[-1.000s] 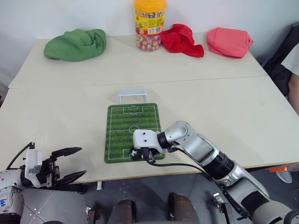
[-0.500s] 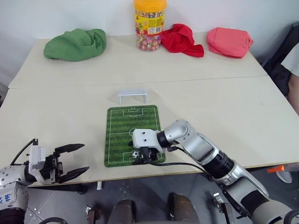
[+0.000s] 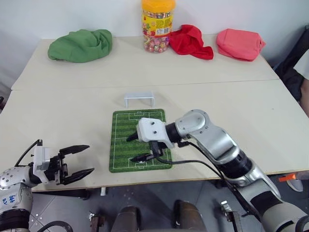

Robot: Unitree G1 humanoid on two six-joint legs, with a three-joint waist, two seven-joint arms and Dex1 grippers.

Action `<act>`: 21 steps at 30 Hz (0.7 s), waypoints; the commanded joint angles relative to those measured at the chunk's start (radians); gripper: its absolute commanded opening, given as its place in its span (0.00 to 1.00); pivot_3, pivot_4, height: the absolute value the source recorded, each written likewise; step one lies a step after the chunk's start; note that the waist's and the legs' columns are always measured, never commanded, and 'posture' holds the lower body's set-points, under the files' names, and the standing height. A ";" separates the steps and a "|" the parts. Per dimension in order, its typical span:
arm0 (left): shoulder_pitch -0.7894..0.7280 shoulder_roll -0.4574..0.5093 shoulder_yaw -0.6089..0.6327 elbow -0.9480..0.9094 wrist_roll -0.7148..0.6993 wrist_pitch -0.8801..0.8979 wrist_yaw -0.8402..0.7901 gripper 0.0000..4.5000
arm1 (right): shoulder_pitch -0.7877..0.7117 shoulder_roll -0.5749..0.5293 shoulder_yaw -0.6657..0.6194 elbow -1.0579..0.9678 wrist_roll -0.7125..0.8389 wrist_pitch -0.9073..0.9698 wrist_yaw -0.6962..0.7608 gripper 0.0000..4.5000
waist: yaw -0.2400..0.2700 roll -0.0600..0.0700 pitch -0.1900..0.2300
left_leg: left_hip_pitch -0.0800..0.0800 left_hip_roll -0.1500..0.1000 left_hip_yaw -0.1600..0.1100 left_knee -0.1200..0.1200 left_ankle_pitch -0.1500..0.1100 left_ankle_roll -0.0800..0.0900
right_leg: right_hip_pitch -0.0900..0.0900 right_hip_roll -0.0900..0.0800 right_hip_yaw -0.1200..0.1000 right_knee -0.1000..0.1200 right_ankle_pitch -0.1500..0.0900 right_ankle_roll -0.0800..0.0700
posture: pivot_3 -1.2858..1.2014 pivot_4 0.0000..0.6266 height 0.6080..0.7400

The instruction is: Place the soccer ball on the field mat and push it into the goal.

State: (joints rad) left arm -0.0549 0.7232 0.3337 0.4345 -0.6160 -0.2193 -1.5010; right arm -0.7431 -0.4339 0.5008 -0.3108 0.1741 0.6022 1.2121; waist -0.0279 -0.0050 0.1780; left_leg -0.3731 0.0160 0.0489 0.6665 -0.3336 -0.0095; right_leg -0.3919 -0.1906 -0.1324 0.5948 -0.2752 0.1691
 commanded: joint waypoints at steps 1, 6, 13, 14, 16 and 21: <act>-0.006 0.018 0.005 0.005 0.001 -0.002 -0.069 1.00 | 0.038 -0.020 -0.023 -0.097 0.053 0.036 -0.009 0.39 | -0.003 0.000 0.000 | 0.000 0.000 0.000 0.000 0.000 0.000 | 0.000 0.000 0.000 0.000 0.000 0.000 | 0.52 0.24 1.00; -0.018 0.022 -0.003 0.013 0.002 0.003 -0.077 1.00 | 0.091 -0.009 -0.026 -0.093 0.074 0.035 -0.058 0.04 | -0.007 0.000 0.000 | 0.001 0.001 0.002 0.000 0.000 0.000 | -0.001 0.000 0.001 0.001 0.000 0.000 | 0.52 0.24 1.00; -0.004 0.020 -0.006 -0.006 -0.003 0.010 -0.078 1.00 | 0.158 0.048 -0.008 -0.001 0.103 0.016 -0.083 0.02 | -0.003 -0.001 0.000 | 0.001 0.001 0.002 0.000 0.000 0.000 | -0.001 0.000 0.001 0.000 0.000 0.000 | 0.52 0.24 1.00; 0.001 0.020 -0.005 -0.010 -0.004 0.011 -0.079 1.00 | 0.159 0.053 -0.007 0.008 0.110 0.017 -0.077 0.02 | -0.003 -0.001 0.000 | 0.001 0.001 0.002 0.000 0.000 0.000 | 0.000 0.000 0.001 0.000 0.000 0.000 | 0.52 0.24 1.00; 0.008 0.022 -0.001 -0.016 -0.007 0.012 -0.078 1.00 | 0.160 0.060 -0.004 0.021 0.120 0.017 -0.068 0.02 | -0.004 -0.001 0.000 | 0.001 0.001 0.002 0.000 0.000 0.000 | -0.001 0.000 0.001 0.000 0.000 0.000 | 0.52 0.24 1.00; 0.025 0.028 0.008 -0.030 -0.011 0.017 -0.073 1.00 | 0.157 0.064 0.016 0.069 0.119 0.001 -0.046 0.02 | -0.003 -0.001 0.000 | 0.001 0.001 0.002 0.000 0.000 0.000 | -0.001 0.000 0.001 0.000 0.000 0.000 | 0.52 0.24 1.00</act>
State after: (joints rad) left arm -0.0396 0.7282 0.3256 0.4346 -0.6172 -0.2034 -1.5013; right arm -0.5825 -0.3769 0.5039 -0.2518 0.2807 0.6271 1.1522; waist -0.0305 -0.0056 0.1778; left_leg -0.3722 0.0168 0.0511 0.6667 -0.3337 -0.0096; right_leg -0.3924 -0.1904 -0.1318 0.5951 -0.2750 0.1687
